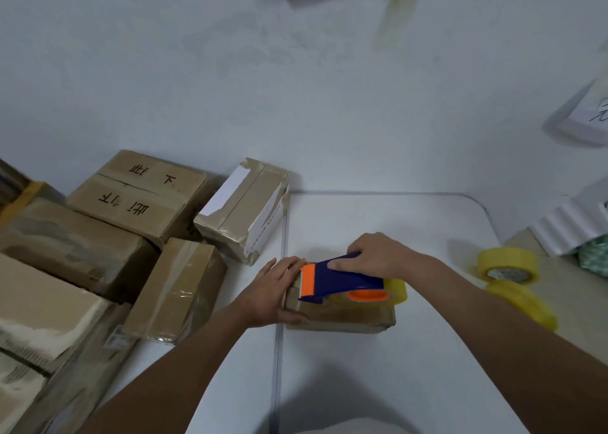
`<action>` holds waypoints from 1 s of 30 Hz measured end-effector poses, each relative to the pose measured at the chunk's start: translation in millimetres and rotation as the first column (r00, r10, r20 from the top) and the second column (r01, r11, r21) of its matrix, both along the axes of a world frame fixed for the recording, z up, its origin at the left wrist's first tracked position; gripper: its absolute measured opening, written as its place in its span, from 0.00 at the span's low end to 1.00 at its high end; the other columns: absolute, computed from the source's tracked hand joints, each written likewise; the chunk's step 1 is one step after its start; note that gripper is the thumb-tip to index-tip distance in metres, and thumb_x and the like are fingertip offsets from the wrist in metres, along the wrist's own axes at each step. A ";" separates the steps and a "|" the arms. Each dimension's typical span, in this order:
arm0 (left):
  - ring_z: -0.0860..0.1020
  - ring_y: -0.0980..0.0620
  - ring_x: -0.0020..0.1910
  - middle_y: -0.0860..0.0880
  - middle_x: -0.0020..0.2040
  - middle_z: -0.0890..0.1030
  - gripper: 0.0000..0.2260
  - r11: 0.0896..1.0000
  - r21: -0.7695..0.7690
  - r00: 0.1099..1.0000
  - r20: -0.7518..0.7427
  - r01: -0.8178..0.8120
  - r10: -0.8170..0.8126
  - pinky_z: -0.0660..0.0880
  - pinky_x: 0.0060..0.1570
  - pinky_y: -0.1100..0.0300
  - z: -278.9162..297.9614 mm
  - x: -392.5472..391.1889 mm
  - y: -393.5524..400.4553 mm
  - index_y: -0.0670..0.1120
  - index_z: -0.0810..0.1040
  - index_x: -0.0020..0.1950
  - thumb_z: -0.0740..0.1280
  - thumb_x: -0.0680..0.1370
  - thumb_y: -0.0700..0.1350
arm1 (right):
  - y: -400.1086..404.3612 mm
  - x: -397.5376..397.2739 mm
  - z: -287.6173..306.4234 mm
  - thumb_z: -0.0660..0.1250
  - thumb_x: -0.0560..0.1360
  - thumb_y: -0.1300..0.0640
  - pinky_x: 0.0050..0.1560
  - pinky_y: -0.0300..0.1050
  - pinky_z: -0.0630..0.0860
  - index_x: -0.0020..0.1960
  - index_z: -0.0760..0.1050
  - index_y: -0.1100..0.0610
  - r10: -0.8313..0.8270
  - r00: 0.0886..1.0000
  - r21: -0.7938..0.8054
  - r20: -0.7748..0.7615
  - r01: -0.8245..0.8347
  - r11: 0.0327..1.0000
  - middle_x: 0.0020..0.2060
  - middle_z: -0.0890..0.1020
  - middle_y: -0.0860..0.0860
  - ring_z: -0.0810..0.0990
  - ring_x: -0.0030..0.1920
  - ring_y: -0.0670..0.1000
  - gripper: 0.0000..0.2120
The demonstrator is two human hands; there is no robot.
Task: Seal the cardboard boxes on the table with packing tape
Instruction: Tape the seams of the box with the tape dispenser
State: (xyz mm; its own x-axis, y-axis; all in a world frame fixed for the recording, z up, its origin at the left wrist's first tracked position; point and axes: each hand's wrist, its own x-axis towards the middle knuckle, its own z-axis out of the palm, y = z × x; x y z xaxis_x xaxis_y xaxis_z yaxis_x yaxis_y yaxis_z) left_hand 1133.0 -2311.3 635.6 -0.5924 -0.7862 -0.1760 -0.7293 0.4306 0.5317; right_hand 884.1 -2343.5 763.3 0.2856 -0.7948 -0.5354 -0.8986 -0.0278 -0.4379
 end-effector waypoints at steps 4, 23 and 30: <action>0.55 0.57 0.77 0.54 0.78 0.56 0.52 0.999 -0.033 0.998 0.061 0.013 -0.011 0.43 0.77 0.59 -2.1 2.1 -1.4 0.51 0.50 0.81 0.68 0.66 0.74 | 4.7 -12.3 -1.1 0.65 0.73 0.32 0.39 0.42 0.72 0.48 0.81 0.60 -0.032 0.999 -0.022 -0.013 0.031 0.999 0.44 0.83 0.56 0.82 0.45 0.53 0.29; 0.48 0.44 0.80 0.45 0.80 0.52 0.56 0.970 -0.102 0.893 0.421 0.219 -0.158 0.35 0.75 0.49 21.5 -21.6 -16.4 0.46 0.44 0.81 0.67 0.67 0.74 | 16.1 -48.8 -15.0 0.62 0.70 0.29 0.33 0.43 0.68 0.38 0.78 0.58 -0.165 0.973 -0.155 -0.160 0.140 0.978 0.31 0.77 0.51 0.75 0.32 0.50 0.31; 0.52 0.48 0.79 0.47 0.80 0.54 0.56 0.979 -0.074 0.944 0.286 0.191 -0.163 0.39 0.77 0.49 15.3 -63.6 -9.2 0.45 0.45 0.81 0.68 0.67 0.74 | 16.6 -47.6 -12.7 0.62 0.72 0.30 0.32 0.40 0.68 0.41 0.79 0.58 -0.163 0.972 -0.155 -0.171 0.137 0.978 0.32 0.78 0.50 0.76 0.33 0.49 0.30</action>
State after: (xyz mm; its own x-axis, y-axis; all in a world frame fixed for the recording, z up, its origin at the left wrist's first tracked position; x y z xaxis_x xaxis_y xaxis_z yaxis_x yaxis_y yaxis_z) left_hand 1069.4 -2320.5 650.9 -0.6623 -0.6951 -0.2796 -0.7491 0.6062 0.2672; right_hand 836.5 -2326.9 750.6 0.0652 -0.8923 -0.4467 -0.9613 0.0638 -0.2679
